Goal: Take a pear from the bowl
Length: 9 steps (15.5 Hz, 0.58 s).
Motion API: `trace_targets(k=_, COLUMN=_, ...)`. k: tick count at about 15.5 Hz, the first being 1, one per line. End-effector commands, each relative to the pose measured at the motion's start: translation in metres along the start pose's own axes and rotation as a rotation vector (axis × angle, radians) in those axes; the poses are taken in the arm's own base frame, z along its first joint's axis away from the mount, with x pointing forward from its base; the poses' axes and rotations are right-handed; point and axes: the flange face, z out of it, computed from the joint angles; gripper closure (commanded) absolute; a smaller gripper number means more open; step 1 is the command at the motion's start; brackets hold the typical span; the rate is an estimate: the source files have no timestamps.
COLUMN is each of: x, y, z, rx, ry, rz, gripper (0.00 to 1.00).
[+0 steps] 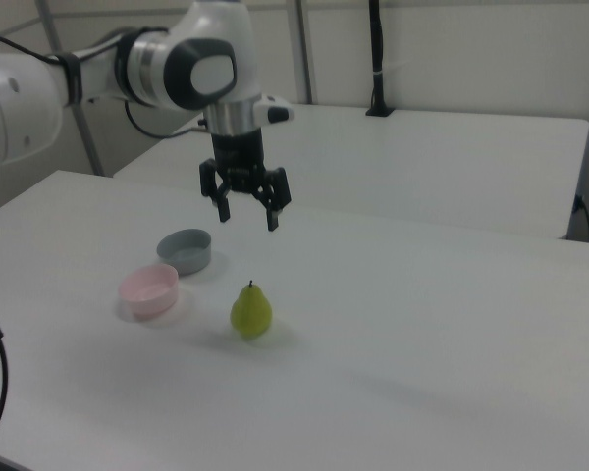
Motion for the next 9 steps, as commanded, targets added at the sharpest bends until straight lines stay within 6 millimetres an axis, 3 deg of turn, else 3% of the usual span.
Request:
trace_targets(k=1, x=-0.023, y=0.004, z=-0.031, rx=0.026, ry=0.011, rz=0.073, gripper=0.0)
trace_targets(k=3, x=-0.029, y=0.006, z=-0.041, rx=0.021, ry=0.025, rz=0.084, gripper=0.0)
trace_targets(k=5, x=-0.036, y=0.02, z=-0.049, rx=0.02, ry=0.035, rz=0.111, gripper=0.0)
trace_targets(k=9, x=-0.04, y=0.024, z=-0.054, rx=0.019, ry=0.042, rz=0.131, gripper=0.0)
